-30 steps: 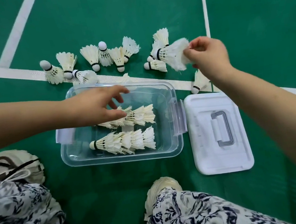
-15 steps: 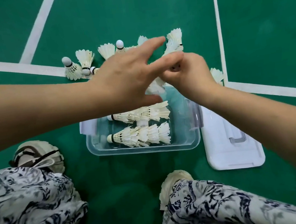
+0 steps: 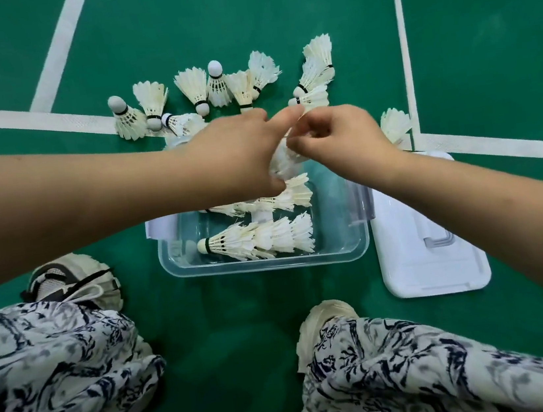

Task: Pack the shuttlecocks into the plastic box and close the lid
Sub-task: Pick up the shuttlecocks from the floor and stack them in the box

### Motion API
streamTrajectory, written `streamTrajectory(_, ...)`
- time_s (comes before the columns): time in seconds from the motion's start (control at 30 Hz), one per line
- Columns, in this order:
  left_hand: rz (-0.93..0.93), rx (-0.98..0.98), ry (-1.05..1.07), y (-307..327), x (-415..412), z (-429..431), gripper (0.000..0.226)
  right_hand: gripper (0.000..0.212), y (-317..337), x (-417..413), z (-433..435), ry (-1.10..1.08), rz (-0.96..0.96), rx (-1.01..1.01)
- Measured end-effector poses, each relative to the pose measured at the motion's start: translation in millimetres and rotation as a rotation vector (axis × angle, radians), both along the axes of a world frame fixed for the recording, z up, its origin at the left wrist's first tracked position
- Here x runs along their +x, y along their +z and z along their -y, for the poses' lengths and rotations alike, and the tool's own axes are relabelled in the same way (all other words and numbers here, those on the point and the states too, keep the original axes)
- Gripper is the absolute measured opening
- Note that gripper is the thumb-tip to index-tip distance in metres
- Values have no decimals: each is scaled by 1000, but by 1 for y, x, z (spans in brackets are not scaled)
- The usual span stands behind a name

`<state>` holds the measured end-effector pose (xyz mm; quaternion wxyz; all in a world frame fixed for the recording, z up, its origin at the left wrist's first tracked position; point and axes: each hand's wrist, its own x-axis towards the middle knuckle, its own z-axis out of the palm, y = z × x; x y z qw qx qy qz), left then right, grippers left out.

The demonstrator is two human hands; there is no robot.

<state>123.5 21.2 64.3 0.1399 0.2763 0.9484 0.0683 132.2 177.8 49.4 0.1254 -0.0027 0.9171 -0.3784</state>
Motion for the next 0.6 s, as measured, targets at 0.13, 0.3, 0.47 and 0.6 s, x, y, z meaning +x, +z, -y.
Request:
streamTrajectory(0.13, 517, 165, 386, -26, -3, 4, 79, 12, -13, -4, -22, -129, 15, -70)
streamTrajectory(0.3, 874, 541, 816, -75, 4, -10, 62, 14, -22, -3, -33, -178, 37, -144)
streamTrajectory(0.47, 895, 715, 1005, -106, 9, -34, 40, 15, -25, -2, -36, -172, 24, -189)
streamTrajectory(0.6, 705, 493, 929, -119, 14, -50, 61, 17, -27, 1, -39, -150, 33, -214)
